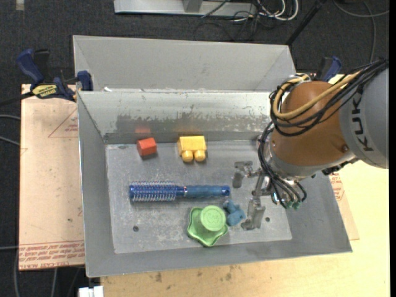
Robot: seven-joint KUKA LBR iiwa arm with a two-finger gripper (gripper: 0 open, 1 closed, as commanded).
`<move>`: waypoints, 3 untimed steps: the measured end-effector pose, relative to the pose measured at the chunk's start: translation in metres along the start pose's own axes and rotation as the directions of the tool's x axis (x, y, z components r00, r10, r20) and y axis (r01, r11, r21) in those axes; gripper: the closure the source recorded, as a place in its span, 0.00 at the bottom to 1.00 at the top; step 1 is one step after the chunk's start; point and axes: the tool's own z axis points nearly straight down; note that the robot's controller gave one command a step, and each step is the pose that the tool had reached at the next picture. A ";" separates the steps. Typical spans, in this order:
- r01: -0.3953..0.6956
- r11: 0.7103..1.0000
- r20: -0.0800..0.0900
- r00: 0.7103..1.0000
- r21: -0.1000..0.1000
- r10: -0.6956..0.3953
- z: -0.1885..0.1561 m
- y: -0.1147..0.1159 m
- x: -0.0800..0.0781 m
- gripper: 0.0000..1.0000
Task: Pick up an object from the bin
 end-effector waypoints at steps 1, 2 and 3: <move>-0.033 0.999 0.010 0.999 -0.001 0.033 0.114 0.035 -0.045 0.00; -0.034 0.999 0.011 0.999 -0.002 0.034 0.110 0.034 -0.045 1.00; -0.034 0.999 0.012 0.999 -0.001 0.034 0.111 0.034 -0.044 0.00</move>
Offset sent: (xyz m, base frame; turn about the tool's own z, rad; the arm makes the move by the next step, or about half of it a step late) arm 0.0424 0.0334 -0.1117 0.0356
